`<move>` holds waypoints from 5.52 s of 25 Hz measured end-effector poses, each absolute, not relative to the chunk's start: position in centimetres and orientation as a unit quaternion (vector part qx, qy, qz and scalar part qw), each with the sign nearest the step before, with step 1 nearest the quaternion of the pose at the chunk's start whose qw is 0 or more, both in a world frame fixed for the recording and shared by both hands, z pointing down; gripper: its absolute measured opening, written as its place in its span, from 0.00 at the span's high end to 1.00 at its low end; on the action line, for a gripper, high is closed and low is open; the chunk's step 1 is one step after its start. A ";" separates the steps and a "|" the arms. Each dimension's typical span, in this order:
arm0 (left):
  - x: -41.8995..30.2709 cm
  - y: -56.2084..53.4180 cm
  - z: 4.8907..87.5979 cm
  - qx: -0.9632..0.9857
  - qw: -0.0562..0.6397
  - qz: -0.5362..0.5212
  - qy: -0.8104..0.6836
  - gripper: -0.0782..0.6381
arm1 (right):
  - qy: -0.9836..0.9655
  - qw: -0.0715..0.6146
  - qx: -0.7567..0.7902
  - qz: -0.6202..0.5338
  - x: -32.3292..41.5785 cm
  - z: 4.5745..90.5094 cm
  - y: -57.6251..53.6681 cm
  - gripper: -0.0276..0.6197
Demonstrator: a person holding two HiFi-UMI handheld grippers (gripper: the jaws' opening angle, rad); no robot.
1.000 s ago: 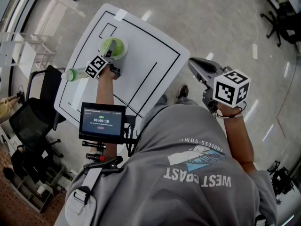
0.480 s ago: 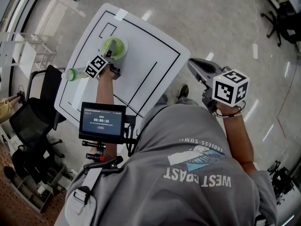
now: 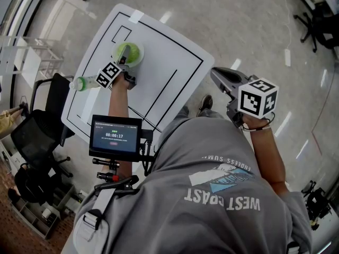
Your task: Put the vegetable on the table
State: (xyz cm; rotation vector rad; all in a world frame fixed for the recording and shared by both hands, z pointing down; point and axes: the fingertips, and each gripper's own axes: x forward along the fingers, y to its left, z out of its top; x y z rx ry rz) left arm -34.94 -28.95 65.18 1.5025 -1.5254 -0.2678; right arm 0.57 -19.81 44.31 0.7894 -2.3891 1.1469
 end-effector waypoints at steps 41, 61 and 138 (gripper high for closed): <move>-35.0 -28.4 65.3 0.610 0.480 -0.111 -0.621 0.27 | -0.804 0.195 0.276 0.489 0.6 49.6 -18.3 0.94; -34.3 -27.7 65.7 0.611 0.487 -0.113 -0.614 0.27 | -0.773 0.165 0.276 0.547 0.6 51.4 -18.1 0.94; -5.3 -7.7 26.2 0.800 0.037 0.027 -0.598 0.88 | -0.974 0.047 0.030 0.222 10.3 31.4 -11.3 0.94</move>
